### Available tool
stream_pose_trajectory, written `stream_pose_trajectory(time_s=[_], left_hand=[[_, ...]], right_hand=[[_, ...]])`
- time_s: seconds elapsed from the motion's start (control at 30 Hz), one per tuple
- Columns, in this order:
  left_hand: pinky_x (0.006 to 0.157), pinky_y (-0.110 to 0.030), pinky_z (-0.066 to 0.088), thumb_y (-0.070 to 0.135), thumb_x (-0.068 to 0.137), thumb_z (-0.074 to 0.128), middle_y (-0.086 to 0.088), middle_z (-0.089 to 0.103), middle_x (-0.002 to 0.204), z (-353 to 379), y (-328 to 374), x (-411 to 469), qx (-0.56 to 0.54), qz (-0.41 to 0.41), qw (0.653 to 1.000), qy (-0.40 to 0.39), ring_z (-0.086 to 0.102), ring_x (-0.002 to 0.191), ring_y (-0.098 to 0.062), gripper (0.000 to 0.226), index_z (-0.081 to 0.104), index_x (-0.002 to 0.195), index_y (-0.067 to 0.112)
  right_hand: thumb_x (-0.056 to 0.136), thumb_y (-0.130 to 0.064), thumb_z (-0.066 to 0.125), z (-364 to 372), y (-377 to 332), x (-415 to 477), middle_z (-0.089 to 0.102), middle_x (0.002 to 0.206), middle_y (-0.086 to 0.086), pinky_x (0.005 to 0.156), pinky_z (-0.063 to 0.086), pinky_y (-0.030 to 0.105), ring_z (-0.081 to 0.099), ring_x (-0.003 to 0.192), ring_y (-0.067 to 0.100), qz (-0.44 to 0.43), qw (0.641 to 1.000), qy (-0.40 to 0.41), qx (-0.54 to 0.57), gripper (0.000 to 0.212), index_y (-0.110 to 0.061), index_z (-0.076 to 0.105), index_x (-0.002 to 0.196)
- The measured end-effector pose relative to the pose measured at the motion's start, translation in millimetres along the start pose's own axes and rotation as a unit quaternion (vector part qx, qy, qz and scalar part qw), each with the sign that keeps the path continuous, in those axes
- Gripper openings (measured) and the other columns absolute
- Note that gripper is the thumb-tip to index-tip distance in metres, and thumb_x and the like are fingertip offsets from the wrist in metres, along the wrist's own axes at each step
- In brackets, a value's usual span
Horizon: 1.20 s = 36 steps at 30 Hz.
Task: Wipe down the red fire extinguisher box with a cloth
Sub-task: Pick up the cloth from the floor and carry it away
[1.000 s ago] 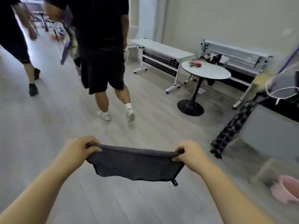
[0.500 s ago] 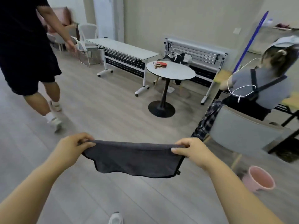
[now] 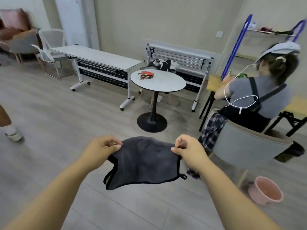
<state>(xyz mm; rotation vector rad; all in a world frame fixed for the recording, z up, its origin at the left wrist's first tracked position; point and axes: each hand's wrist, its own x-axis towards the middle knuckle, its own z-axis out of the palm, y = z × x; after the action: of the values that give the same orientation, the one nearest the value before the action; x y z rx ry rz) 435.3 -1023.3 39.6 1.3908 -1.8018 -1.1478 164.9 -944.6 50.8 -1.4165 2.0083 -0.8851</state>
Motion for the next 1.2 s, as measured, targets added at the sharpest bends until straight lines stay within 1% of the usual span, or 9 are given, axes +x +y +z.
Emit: stream_pose_trajectory(time_s=[0.07,0.2,0.33,0.43,0.53,0.7,0.9,1.07,1.2], left_hand=[[0.052,-0.015,0.051,0.001,0.088,0.059,-0.008,0.067,0.078,7,12,29,-0.016,0.011,1.0,-0.022,0.06,0.066,-0.013,0.016,0.068,0.082,0.013],[0.066,-0.02,0.057,-0.008,0.089,0.047,-0.007,0.067,0.079,26,30,82,-0.063,0.003,0.994,-0.088,0.065,0.076,-0.02,0.034,0.069,0.083,0.017],[0.076,-0.027,0.058,-0.007,0.086,0.057,-0.001,0.071,0.073,46,40,135,-0.043,0.023,0.99,-0.131,0.07,0.073,-0.015,0.037,0.069,0.076,0.027],[0.074,-0.028,0.057,-0.001,0.08,0.068,-0.003,0.073,0.068,59,50,181,-0.019,0.028,0.99,-0.139,0.072,0.07,-0.017,0.034,0.072,0.065,0.029],[0.066,-0.02,0.05,0.014,0.081,0.071,0.006,0.069,0.065,70,59,236,0.062,0.059,0.986,-0.141,0.064,0.06,-0.002,0.015,0.07,0.073,0.027],[0.071,-0.012,0.039,0.03,0.088,0.062,0.011,0.049,0.09,76,72,329,0.152,0.123,0.967,-0.164,0.051,0.08,-0.002,0.011,0.063,0.078,0.033],[0.096,-0.03,0.034,0.044,0.084,0.06,0.016,0.034,0.107,80,55,430,0.238,0.107,0.952,-0.161,0.029,0.108,-0.01,0.013,0.059,0.095,0.037],[0.101,-0.033,0.035,0.063,0.078,0.056,0.014,0.033,0.117,77,51,500,0.318,0.102,0.927,-0.168,0.025,0.113,-0.011,0.029,0.051,0.102,0.048],[0.096,-0.027,0.037,0.051,0.084,0.057,0.018,0.049,0.115,68,56,571,0.301,0.136,0.931,-0.158,0.039,0.11,-0.008,0.02,0.061,0.099,0.037]], right_hand=[[0.083,-0.009,0.069,3,-10,25,0.06,0.069,-0.013,0.062,0.039,0.02,0.052,0.063,0.003,-0.025,1.0,-0.005,-0.013,0.026,-0.026,0.062,0.066],[0.089,-0.009,0.059,9,-28,71,0.065,0.091,-0.018,0.076,0.041,0.013,0.06,0.088,0.002,-0.05,0.992,-0.093,-0.075,0.023,-0.024,0.074,0.097],[0.082,-0.029,0.071,12,-37,119,0.066,0.09,-0.016,0.076,0.046,0.018,0.059,0.081,-0.001,-0.069,0.983,-0.157,-0.067,0.026,-0.025,0.072,0.108],[0.077,-0.039,0.074,11,-31,164,0.067,0.079,-0.006,0.069,0.046,0.025,0.056,0.068,0.002,-0.088,0.979,-0.18,-0.048,0.022,-0.025,0.074,0.095],[0.083,-0.035,0.068,5,-21,218,0.067,0.078,0.006,0.065,0.045,0.033,0.052,0.063,0.008,-0.106,0.978,-0.164,-0.067,0.016,-0.021,0.074,0.089],[0.091,-0.025,0.058,-23,-17,312,0.066,0.092,-0.011,0.078,0.05,0.027,0.06,0.084,0.005,-0.119,0.98,-0.149,-0.061,0.013,-0.026,0.07,0.097],[0.089,-0.016,0.052,-48,-18,408,0.059,0.072,-0.01,0.064,0.042,0.022,0.051,0.065,0.005,-0.123,0.988,-0.094,-0.007,0.016,-0.024,0.061,0.079],[0.088,-0.01,0.051,-57,-16,482,0.058,0.074,-0.01,0.067,0.042,0.022,0.051,0.071,0.006,-0.114,0.99,-0.074,0.041,0.025,-0.027,0.058,0.07],[0.088,-0.012,0.051,-58,-6,548,0.057,0.068,-0.011,0.06,0.039,0.022,0.046,0.062,0.007,-0.082,0.995,-0.045,0.016,0.027,-0.03,0.058,0.069]])
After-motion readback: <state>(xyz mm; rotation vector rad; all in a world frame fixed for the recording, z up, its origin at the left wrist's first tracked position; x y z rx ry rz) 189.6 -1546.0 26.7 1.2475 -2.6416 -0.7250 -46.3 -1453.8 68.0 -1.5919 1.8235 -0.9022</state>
